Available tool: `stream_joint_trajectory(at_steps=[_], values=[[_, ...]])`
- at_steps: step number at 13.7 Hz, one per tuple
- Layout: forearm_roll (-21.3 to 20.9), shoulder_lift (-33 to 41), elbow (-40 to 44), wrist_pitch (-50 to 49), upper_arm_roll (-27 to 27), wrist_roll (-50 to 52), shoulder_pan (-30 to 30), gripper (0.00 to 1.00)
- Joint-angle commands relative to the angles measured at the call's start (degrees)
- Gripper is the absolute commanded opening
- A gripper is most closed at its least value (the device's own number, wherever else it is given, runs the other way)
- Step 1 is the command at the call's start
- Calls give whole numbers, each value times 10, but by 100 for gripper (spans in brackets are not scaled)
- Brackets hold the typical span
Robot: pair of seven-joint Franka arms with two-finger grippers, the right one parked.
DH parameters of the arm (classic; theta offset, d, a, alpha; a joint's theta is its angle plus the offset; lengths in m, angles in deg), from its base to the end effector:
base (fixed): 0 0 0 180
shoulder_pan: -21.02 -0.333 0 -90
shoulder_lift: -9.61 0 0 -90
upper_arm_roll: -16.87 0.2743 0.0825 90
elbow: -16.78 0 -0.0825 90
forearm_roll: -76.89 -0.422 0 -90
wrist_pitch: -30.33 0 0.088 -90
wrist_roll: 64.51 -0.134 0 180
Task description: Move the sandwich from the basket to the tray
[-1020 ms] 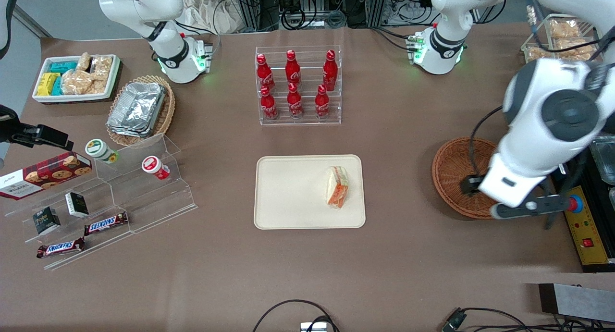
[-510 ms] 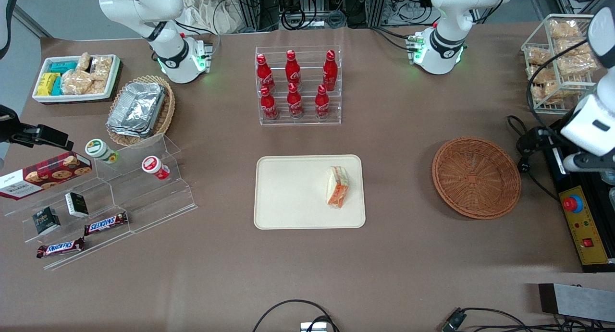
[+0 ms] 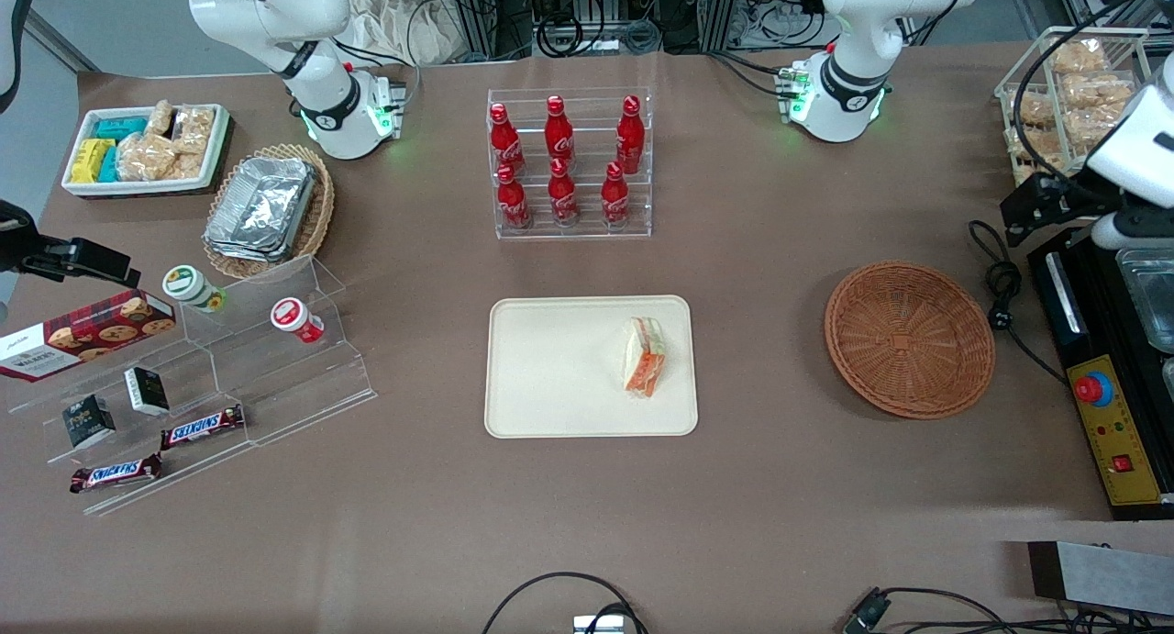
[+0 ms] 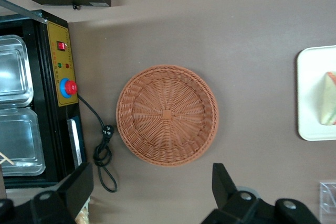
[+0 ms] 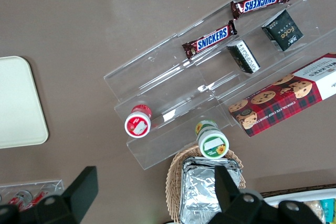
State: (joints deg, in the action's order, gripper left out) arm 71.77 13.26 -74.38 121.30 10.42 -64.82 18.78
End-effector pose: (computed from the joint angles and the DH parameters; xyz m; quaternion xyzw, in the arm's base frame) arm 0.5781 -0.0324 0.5847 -0.9976 0.0388 -0.0316 0.0472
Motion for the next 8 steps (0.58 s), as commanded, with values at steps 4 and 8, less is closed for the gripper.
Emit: stream_joint_trajectory(at_steps=[4, 8], values=[[27, 35, -11, -19, 9, -10, 5, 100], [41, 36, -9, -25, 9, -11, 4, 100]])
